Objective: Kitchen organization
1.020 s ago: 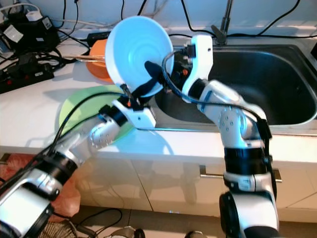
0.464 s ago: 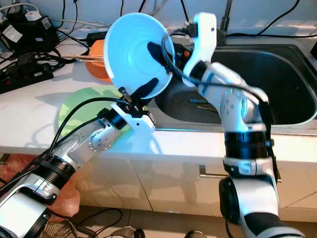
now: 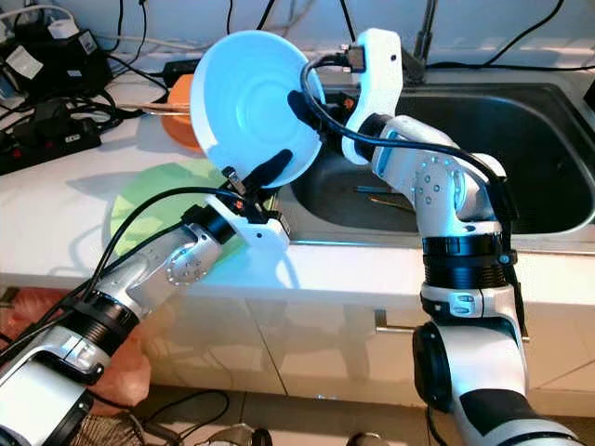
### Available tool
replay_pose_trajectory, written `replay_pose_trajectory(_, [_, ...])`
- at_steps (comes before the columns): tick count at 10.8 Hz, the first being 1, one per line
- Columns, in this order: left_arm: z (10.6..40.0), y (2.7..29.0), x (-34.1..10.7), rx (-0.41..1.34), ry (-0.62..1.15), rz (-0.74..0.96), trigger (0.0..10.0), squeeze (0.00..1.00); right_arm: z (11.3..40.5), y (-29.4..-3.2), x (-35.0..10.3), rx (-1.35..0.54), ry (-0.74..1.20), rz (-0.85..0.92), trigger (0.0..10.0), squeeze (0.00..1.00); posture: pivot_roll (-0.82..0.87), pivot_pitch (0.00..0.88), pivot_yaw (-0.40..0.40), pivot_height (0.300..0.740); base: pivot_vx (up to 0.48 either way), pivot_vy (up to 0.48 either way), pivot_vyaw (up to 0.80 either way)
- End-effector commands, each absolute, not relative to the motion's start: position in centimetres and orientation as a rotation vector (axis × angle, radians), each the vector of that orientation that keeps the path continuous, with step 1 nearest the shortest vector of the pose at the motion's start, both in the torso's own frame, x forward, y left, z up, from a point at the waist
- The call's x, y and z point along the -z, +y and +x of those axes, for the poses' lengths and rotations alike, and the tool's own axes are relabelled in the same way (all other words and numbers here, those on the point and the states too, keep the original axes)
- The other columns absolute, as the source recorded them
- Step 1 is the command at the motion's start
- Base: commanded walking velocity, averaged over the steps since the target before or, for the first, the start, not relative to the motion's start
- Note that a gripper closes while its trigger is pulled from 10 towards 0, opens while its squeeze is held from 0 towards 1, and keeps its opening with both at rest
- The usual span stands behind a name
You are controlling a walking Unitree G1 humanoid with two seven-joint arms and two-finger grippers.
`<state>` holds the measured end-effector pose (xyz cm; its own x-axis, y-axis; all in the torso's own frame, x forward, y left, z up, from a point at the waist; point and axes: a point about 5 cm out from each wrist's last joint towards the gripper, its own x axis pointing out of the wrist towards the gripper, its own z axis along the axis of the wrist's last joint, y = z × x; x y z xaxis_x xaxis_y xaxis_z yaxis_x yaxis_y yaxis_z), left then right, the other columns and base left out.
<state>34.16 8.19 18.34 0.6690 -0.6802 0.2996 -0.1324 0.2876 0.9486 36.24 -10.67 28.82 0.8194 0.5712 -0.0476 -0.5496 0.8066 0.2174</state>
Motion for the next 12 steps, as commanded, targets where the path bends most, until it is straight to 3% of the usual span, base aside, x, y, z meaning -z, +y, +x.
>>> replay_pose_trajectory(1, [34.01,8.48,-18.99,0.377,-0.842,1.223,0.0,0.0,36.74,-12.86,-28.13,-0.461,0.152,0.156,0.0,0.0,0.0,0.1,0.079,0.74,0.0,0.0,0.0])
replay_pose_trajectory(6, [34.07,8.44,-18.46,0.38,-0.82,1.256,0.0,0.0,36.68,-12.93,-28.16,-0.422,0.146,0.089,0.0,0.0,0.0,0.105,0.078,0.74,0.0,0.0,0.0])
replay_pose_trajectory(7, [34.05,8.45,-18.55,0.372,-0.825,1.255,2.1,0.0,36.65,-12.82,-28.19,-0.427,0.144,0.103,0.0,0.0,0.0,0.105,0.078,0.74,0.0,0.0,0.0])
replay_pose_trajectory(8, [34.03,8.45,-18.62,0.364,-0.828,1.252,6.0,0.0,36.62,-12.75,-28.2,-0.431,0.142,0.112,0.0,0.0,0.0,0.104,0.08,0.74,0.0,0.0,0.0])
replay_pose_trajectory(9, [33.94,8.35,-18.62,0.362,-0.831,1.245,6.9,0.0,36.59,-12.69,-28.16,-0.435,0.142,0.123,0.0,0.0,0.0,0.106,0.081,0.74,0.0,0.0,0.0])
replay_pose_trajectory(10, [33.8,8.23,-18.56,0.361,-0.834,1.237,10.0,0.0,36.56,-12.62,-28.05,-0.438,0.144,0.129,0.0,0.0,0.0,0.106,0.077,0.74,0.0,0.0,0.0])
replay_pose_trajectory(12, [33.73,8.26,-18.61,0.348,-0.837,1.221,10.0,0.0,36.53,-12.56,-28.03,-0.444,0.145,0.137,0.0,0.0,0.0,0.106,0.074,0.74,0.0,0.0,0.0])
